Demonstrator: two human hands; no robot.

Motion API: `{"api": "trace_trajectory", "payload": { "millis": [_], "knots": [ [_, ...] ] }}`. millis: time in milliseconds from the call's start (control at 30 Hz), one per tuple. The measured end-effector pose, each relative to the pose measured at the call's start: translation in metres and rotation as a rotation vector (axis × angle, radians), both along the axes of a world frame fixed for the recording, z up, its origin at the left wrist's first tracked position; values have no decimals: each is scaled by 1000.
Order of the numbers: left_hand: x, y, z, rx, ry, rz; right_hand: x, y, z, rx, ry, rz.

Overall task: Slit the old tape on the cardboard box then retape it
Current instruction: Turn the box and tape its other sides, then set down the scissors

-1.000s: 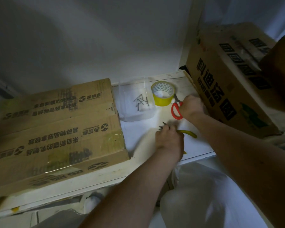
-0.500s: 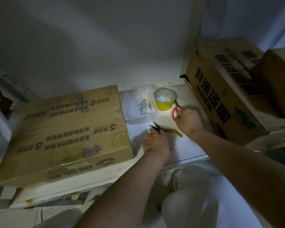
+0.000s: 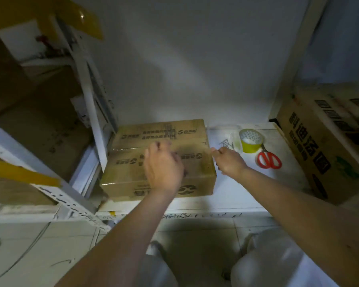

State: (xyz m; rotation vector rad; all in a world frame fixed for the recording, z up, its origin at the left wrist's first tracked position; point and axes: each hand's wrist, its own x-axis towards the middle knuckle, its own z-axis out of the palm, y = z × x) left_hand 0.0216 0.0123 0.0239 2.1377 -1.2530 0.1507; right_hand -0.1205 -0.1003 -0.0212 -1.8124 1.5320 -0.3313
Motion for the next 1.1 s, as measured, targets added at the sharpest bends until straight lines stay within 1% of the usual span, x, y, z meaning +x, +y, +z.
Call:
{"api": "trace_trajectory", "payload": {
  "millis": [67,133,200,233,300,333,400,467,533,667,767,867,967,1033,1100],
  "knots": [
    [41,11,1,125,45,238,13,7,4,174,-86,-86],
    [78,28,-4,305,131,369,22,15,5,321,-151,-163],
    [106,38,-15,452,227,399,24,20,4,434,-207,-234],
    [116,41,-22,504,283,382,26,21,2,480,-232,-255],
    [125,42,-28,578,371,283,27,24,1,549,-274,-293],
    [125,43,-29,588,411,262,29,26,1,564,-282,-305],
    [119,42,-26,565,478,305,33,28,2,550,-292,-319],
    [115,42,-21,544,541,371,37,29,4,456,-289,-291],
    [112,43,-20,522,589,412,40,29,11,318,-312,-235],
    [111,46,-26,420,700,406,50,29,40,75,-511,-190],
    [105,48,-29,313,830,388,58,31,69,-46,-566,-172],
    [91,50,-30,217,970,384,66,31,97,-184,-519,-129],
    [74,51,-34,110,1175,366,75,34,119,-351,-435,-47],
    [66,49,-43,124,1314,345,81,42,131,-487,-350,3],
    [69,39,-67,160,1393,261,86,56,139,-618,-284,71]
  ]
}}
